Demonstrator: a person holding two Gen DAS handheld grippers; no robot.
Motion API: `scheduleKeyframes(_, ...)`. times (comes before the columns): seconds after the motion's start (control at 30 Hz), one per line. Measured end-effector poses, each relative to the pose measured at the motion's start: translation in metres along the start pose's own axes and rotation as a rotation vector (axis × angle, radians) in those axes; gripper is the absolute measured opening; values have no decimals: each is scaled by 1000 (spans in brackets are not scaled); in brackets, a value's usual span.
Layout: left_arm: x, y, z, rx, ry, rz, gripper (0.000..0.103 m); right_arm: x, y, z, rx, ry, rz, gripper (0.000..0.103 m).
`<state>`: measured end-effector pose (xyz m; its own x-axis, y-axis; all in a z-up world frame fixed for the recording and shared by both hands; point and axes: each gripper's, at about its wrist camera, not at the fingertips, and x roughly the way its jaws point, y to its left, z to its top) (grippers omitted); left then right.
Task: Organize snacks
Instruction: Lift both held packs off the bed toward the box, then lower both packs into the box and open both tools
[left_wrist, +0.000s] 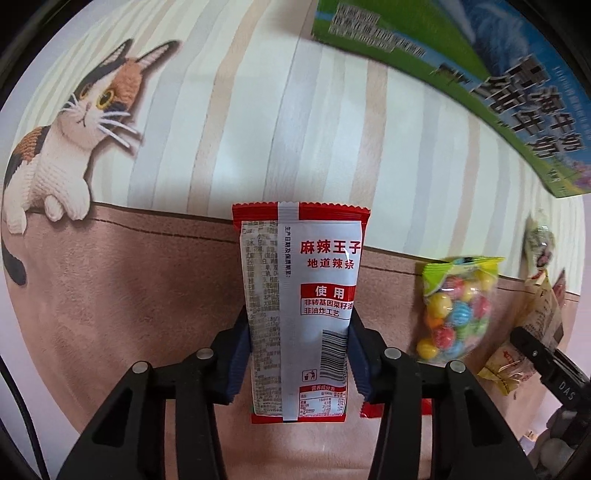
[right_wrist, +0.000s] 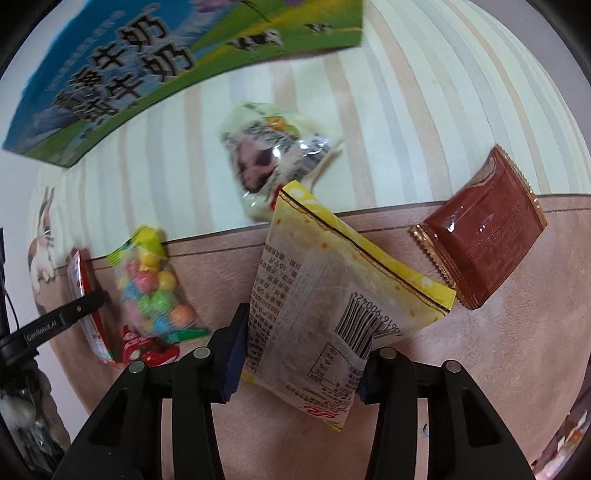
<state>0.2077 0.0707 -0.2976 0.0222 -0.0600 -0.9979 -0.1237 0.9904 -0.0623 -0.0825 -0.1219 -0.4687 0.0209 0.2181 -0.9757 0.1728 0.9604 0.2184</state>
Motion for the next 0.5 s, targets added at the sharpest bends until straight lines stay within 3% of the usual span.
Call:
scheduleKeyframes(0.17,-42,11,0,30,-39,-45,43,-27,13,-4,-44,-30,55,48)
scheduleKeyframes(0.27,-79,5,0,56,-81,-90,43,-69,3,-4,-71,-56,105,48)
scheduleKeyframes(0.5,-162,-9,20,110,-196,-224,43,-155,28,22,-140,-155,228,48)
